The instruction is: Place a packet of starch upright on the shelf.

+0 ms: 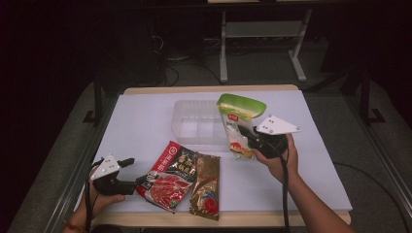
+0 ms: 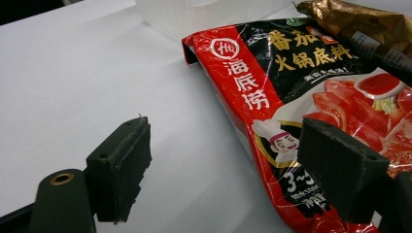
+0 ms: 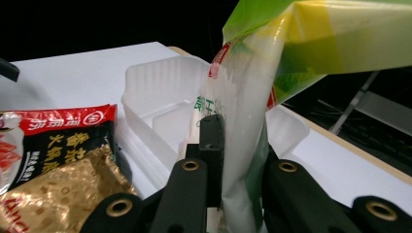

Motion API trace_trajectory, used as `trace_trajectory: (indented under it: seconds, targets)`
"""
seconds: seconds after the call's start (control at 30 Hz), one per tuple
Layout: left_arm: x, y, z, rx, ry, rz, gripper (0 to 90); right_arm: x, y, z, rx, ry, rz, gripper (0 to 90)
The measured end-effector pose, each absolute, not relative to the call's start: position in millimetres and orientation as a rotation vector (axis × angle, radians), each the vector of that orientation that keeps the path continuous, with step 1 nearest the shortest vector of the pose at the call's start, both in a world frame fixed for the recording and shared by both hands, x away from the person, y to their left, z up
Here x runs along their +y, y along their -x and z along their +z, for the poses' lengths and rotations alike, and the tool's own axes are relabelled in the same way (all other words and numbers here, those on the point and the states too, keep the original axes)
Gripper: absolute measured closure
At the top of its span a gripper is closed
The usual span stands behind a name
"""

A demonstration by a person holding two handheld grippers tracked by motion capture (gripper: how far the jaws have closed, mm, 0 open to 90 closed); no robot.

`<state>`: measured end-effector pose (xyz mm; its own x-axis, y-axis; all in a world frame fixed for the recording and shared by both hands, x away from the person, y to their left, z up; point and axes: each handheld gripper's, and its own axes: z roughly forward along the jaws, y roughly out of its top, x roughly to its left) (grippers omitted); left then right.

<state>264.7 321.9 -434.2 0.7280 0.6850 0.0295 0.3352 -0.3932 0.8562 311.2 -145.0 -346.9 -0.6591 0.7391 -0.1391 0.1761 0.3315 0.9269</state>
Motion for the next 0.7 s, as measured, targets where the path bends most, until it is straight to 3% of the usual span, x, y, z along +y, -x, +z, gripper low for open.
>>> trace_trajectory:
  seconds: [0.7]
  targets:
    - [323.8,-264.1,-433.4,0.777,-1.989,0.483,19.2,-112.0,-355.0,-341.9,1.941,-0.83,1.309,82.2]
